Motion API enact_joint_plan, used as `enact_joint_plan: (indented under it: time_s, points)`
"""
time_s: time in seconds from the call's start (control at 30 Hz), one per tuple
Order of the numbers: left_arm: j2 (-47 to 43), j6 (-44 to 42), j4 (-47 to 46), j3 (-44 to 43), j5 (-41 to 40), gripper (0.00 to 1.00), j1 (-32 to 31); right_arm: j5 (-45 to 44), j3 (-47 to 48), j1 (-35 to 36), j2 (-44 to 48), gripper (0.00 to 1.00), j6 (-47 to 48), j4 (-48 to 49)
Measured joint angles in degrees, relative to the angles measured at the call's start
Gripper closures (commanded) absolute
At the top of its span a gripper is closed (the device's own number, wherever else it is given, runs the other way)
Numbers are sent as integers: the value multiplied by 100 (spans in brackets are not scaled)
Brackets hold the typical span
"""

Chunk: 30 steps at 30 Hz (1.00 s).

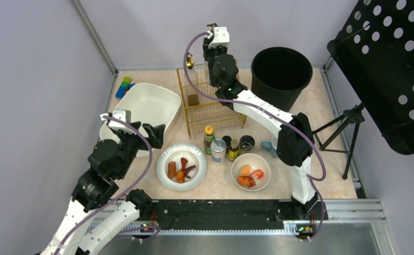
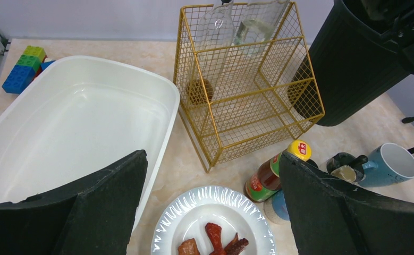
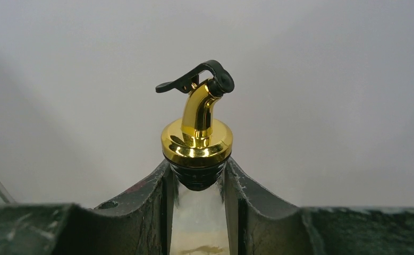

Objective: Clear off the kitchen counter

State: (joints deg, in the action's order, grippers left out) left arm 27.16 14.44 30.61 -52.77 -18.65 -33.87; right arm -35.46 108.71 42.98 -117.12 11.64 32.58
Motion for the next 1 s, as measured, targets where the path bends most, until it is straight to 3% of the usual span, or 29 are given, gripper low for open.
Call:
enact_joint_plan:
  time_s: [0.63, 1.0]
  points:
    - [0, 0, 7, 0, -2, 2, 4, -9, -1349, -138, -70, 100, -579, 216]
    - [0, 0, 26, 0, -4, 2, 4, 0, -1453, -186, -74, 100, -831, 162]
